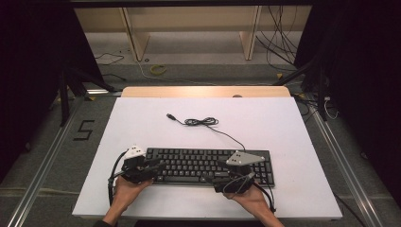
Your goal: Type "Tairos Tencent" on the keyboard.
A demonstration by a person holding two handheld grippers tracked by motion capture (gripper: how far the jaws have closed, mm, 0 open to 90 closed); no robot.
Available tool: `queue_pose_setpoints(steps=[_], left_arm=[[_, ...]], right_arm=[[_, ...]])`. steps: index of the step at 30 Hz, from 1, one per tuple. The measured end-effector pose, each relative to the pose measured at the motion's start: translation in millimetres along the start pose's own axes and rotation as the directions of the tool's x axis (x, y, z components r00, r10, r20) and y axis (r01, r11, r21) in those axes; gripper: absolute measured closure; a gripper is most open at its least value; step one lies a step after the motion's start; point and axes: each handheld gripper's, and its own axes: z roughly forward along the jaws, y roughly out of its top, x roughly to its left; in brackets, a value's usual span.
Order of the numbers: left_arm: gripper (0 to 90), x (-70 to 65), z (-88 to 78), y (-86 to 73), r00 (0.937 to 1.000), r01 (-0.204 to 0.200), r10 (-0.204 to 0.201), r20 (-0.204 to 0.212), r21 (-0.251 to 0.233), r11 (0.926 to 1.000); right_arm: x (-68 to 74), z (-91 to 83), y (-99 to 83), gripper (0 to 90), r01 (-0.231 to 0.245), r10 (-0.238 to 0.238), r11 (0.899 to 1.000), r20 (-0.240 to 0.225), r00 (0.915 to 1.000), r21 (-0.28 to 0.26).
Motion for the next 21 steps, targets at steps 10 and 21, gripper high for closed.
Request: queue_pose_setpoints(steps=[10, 21], left_arm=[[37.1, 3.0, -10.9, -2.3, 0.9989, 0.045, -0.046, -0.014, -0.055, 0.9975], [31.4, 0.6, -19.8, -4.8, 0.9986, 0.053, -0.053, 0.008, -0.095, 0.9940]], right_arm=[[3.5, 7.4, 1.1, 36.4, 0.004, -0.004, 1.000, -0.017, 0.9998, 0.005], [9.1, 19.1, 0.8, 47.7, 0.005, -0.004, 0.999, -0.036, 0.9994, 0.031]])
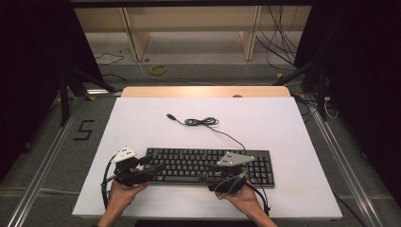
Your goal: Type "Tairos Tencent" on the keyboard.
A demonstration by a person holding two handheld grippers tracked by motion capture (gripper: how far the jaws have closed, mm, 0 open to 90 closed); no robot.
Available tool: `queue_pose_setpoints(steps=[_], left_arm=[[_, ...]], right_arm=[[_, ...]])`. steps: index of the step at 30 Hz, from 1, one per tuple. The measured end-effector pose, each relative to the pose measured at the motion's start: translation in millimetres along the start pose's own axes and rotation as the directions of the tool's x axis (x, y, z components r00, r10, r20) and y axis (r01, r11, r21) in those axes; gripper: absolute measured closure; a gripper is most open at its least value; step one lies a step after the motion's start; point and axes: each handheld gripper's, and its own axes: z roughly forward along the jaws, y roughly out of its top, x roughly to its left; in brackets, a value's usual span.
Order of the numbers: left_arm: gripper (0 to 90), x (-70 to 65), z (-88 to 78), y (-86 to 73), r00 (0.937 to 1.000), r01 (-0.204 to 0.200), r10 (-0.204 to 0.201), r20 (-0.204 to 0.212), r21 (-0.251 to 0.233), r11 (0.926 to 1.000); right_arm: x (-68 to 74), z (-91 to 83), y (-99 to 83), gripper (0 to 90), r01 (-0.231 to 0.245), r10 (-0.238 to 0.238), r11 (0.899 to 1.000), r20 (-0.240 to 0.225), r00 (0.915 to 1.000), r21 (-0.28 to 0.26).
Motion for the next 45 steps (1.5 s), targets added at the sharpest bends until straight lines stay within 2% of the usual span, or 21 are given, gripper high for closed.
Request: queue_pose_setpoints(steps=[8, 17, 28, 45], left_arm=[[30.7, -7.0, -1.1, -2.6, 0.9997, -0.015, 0.016, 0.020, -0.003, 0.9999], [27.6, -6.9, -4.2, -5.0, 0.9998, -0.008, 0.008, 0.018, -0.003, 1.0000], [26.2, -6.3, -8.5, -7.3, 0.9994, -0.024, 0.024, 0.024, -0.012, 0.9996], [26.0, -5.5, -13.8, -9.8, 0.9992, -0.030, 0.030, 0.027, -0.019, 0.9994]], right_arm=[[4.2, 8.8, 1.3, 57.8, 0.011, -0.011, 1.000, -0.011, 0.9999, 0.022], [8.4, 20.1, 4.4, 72.8, 0.032, -0.031, 0.998, -0.026, 0.9992, 0.044], [11.6, 37.4, 6.0, 88.3, 0.043, -0.041, 0.996, -0.031, 0.9987, 0.077], [11.8, 55.1, 3.8, 90.0, 0.053, -0.051, 0.990, -0.017, 0.9986, 0.128]])
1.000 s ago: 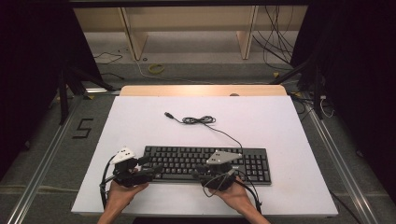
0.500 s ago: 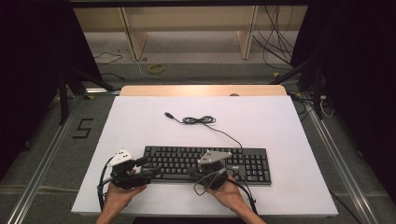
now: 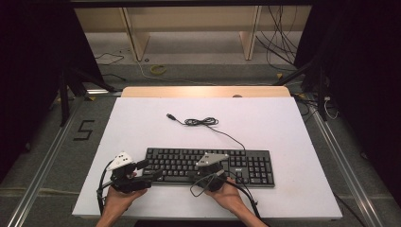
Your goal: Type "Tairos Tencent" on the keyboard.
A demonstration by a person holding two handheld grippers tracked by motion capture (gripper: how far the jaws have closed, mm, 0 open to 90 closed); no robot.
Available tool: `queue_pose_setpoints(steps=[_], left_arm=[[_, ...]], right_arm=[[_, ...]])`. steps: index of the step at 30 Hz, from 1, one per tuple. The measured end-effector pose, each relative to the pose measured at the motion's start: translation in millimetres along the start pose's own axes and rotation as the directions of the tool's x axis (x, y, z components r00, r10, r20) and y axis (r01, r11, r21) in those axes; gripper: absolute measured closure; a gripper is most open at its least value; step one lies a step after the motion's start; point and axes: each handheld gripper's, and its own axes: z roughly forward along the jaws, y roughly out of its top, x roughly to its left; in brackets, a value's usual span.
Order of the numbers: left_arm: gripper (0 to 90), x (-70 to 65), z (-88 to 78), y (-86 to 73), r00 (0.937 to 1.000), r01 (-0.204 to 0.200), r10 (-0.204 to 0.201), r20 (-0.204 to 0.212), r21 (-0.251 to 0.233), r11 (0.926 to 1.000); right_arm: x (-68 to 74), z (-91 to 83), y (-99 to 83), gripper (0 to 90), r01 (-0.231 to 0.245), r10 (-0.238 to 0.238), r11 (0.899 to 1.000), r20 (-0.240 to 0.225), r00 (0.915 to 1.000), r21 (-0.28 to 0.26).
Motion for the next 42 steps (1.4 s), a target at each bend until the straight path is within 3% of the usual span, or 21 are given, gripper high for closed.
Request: queue_pose_setpoints(steps=[12, 24, 26, 36, 42], left_arm=[[26.0, 0.3, 0.3, -0.2, 1.0000, -0.002, 0.002, -0.003, 0.003, 1.0000], [26.1, 1.3, 1.3, -0.4, 1.0000, -0.002, 0.002, -0.008, 0.005, 1.0000], [26.1, 1.6, 1.2, -0.4, 1.0000, -0.002, 0.002, -0.008, 0.006, 1.0000], [26.3, 3.3, 0.3, -0.3, 0.9999, 0.001, -0.001, -0.016, 0.002, 1.0000], [26.8, 4.5, -0.2, -0.2, 0.9997, 0.005, -0.005, -0.023, -0.002, 1.0000]], right_arm=[[0.4, 6.6, -4.1, 90.0, 0.010, -0.010, 0.999, 0.010, 0.9999, 0.033], [0.6, 6.0, -4.0, 90.0, 0.002, -0.002, 1.000, 0.017, 0.9999, 0.030], [-0.9, 4.5, -3.4, 84.8, -0.013, 0.013, 1.000, 0.002, 0.9999, 0.024], [-10.6, -13.1, 4.9, 78.1, -0.056, 0.055, 0.996, -0.022, 0.9983, -0.063], [-15.7, -17.3, 8.3, 64.0, -0.079, 0.077, 0.993, -0.027, 0.9967, -0.092]])
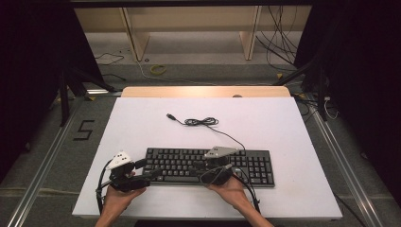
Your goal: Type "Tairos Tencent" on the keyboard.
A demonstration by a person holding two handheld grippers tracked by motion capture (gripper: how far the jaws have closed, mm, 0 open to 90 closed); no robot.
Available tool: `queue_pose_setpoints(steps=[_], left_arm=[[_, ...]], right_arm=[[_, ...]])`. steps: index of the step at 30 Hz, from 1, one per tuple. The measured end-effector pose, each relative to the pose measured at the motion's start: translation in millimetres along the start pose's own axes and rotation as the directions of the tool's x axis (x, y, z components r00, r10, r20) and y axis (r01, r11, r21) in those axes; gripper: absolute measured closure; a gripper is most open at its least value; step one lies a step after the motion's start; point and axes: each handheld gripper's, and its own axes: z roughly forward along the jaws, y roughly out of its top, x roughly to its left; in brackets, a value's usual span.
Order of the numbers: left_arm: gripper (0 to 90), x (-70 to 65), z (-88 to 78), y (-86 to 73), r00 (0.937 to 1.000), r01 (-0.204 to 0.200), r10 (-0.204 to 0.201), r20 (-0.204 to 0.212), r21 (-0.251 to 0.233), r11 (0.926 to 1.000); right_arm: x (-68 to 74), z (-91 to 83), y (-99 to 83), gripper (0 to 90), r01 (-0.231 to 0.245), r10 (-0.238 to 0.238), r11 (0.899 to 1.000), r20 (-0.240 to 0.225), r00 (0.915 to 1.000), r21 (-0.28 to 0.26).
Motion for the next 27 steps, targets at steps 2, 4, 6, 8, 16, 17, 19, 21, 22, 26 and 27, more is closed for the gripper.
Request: queue_pose_setpoints(steps=[2, 4, 6, 8, 16, 17, 19, 21, 22, 26, 27], left_arm=[[27.0, 0.5, -0.1, 0.0, 1.0000, 0.000, 0.000, -0.003, 0.001, 1.0000], [27.2, 0.8, 0.2, -0.2, 1.0000, 0.002, -0.002, -0.009, 0.004, 1.0000], [27.3, 1.2, 0.3, -0.2, 0.9999, 0.002, -0.002, -0.011, 0.006, 1.0000], [27.6, 2.0, 0.4, -0.2, 0.9999, 0.002, -0.002, -0.014, 0.009, 1.0000], [31.7, 5.2, 0.3, -0.8, 0.9991, 0.013, -0.012, -0.042, 0.024, 0.9996], [33.4, 5.8, 0.2, -0.9, 0.9989, 0.019, -0.017, -0.044, 0.025, 0.9995], [37.3, 7.3, -0.1, -1.4, 0.9985, 0.026, -0.025, -0.048, 0.026, 0.9993], [40.9, 9.0, -0.5, -1.8, 0.9980, 0.031, -0.029, -0.056, 0.033, 0.9990], [42.9, 9.8, -0.6, -2.1, 0.9976, 0.033, -0.030, -0.062, 0.040, 0.9987], [49.6, 11.2, 0.2, -3.1, 0.9971, 0.036, -0.031, -0.070, 0.065, 0.9972], [49.6, 11.4, 0.5, -3.4, 0.9972, 0.032, -0.027, -0.069, 0.070, 0.9970]], right_arm=[[-0.9, -0.3, 1.3, 59.8, -0.006, 0.006, 1.000, 0.003, 1.0000, 0.000], [-2.0, -0.2, 3.2, 55.8, -0.005, 0.005, 1.000, 0.001, 1.0000, 0.002], [-2.2, 0.1, 5.3, 51.2, -0.006, 0.006, 1.000, 0.000, 1.0000, 0.006], [-2.5, 0.3, 7.7, 48.4, -0.003, 0.003, 1.000, 0.007, 1.0000, 0.002], [-2.9, 6.8, 18.5, 43.6, 0.000, 0.000, 1.000, 0.010, 1.0000, 0.006], [-2.3, 8.2, 19.7, 44.4, 0.002, -0.002, 1.000, 0.012, 0.9999, 0.009], [-1.4, 10.9, 21.7, 46.0, 0.006, -0.006, 1.000, 0.008, 0.9999, 0.011], [-0.9, 12.5, 22.5, 46.5, 0.006, -0.006, 1.000, 0.007, 1.0000, 0.011], [0.3, 15.7, 24.2, 47.3, 0.010, -0.010, 1.000, 0.004, 0.9999, 0.012], [0.8, 19.7, 25.8, 47.6, 0.012, -0.012, 1.000, 0.001, 0.9999, 0.013], [0.8, 21.1, 26.4, 47.5, 0.010, -0.011, 1.000, 0.002, 0.9999, 0.016]])
